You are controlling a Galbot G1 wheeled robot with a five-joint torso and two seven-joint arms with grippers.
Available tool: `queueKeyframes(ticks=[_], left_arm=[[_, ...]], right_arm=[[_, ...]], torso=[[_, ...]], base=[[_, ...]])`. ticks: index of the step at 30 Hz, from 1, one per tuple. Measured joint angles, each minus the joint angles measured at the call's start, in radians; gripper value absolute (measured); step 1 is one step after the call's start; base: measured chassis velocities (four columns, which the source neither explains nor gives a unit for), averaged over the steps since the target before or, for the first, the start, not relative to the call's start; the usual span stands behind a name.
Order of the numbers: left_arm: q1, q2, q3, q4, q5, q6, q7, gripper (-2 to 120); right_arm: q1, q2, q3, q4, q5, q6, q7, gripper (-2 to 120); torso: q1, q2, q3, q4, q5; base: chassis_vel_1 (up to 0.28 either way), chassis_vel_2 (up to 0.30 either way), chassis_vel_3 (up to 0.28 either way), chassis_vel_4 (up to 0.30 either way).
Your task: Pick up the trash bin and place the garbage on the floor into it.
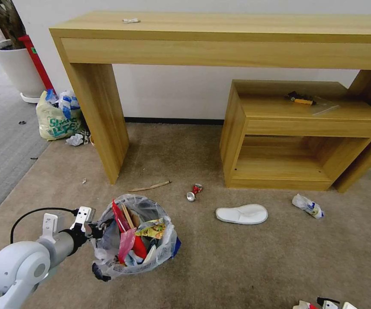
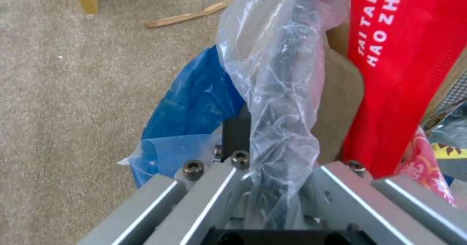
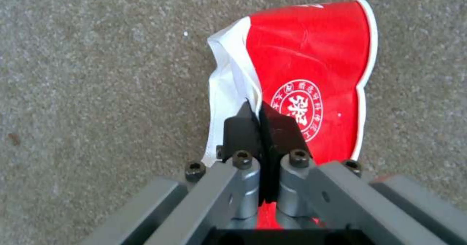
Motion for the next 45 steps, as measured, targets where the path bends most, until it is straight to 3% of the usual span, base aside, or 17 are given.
queueKeyframes(ticks=[12, 18, 24, 28, 33, 37, 40, 41, 45], left_arm=[[0.006, -0.003, -0.007, -0.012, 0.000, 0.000, 0.000, 0], [0.011, -0.008, -0.009, -0.019, 0.001, 0.000, -0.004, 0], [0.008, -0.009, 0.001, -0.023, -0.002, 0.000, -0.012, 0], [0.001, -0.009, 0.011, -0.017, -0.002, 0.000, -0.016, 0], [-0.015, -0.018, 0.027, 0.000, -0.005, 0.000, -0.037, 0], [-0.026, -0.018, 0.038, 0.007, -0.018, 0.000, -0.056, 0], [-0.035, -0.006, 0.043, 0.013, -0.042, 0.000, -0.084, 0], [-0.035, -0.006, 0.043, 0.013, -0.042, 0.000, -0.084, 0], [-0.051, 0.002, 0.044, 0.027, -0.061, 0.000, -0.107, 0]], right_arm=[[-0.014, 0.005, 0.022, 0.038, -0.078, 0.034, -0.042, 0], [-0.034, -0.005, 0.058, 0.153, -0.207, 0.105, -0.129, 0], [0.001, -0.041, 0.066, 0.302, -0.205, 0.096, -0.138, 0], [0.103, -0.104, 0.019, 0.387, -0.191, 0.080, -0.156, 0], [0.332, -0.188, -0.120, 0.440, -0.133, 0.043, -0.193, 0], [0.481, -0.244, -0.230, 0.450, -0.128, 0.031, -0.323, 0], [0.653, -0.290, -0.363, 0.437, -0.171, 0.023, -0.502, 0], [0.653, -0.290, -0.363, 0.437, -0.171, 0.023, -0.502, 0], [0.851, -0.316, -0.489, 0.391, -0.228, 0.001, -0.747, 0]], torso=[[0.000, 0.000, 0.000, 0.0000, 0.0003], [0.000, 0.000, 0.000, 0.0000, 0.0002], [0.000, 0.000, 0.000, 0.0000, 0.0000], [0.000, 0.000, 0.000, 0.0000, 0.0000], [0.000, 0.000, 0.000, 0.0003, 0.0000], [0.000, 0.000, 0.000, 0.0003, -0.0001], [0.000, 0.000, 0.000, 0.0001, 0.0000], [0.000, 0.000, 0.000, 0.0001, 0.0000], [0.000, 0.000, 0.000, 0.0002, -0.0001]], base=[[0.000, 0.000, 0.000, 0.000], [0.000, 0.000, 0.000, 0.000], [0.000, 0.000, 0.000, 0.000], [0.000, 0.000, 0.000, 0.000], [0.000, 0.000, 0.000, 0.000], [0.000, 0.000, 0.000, 0.000], [0.000, 0.000, 0.000, 0.000], [0.000, 0.000, 0.000, 0.000], [0.000, 0.000, 0.000, 0.000]])
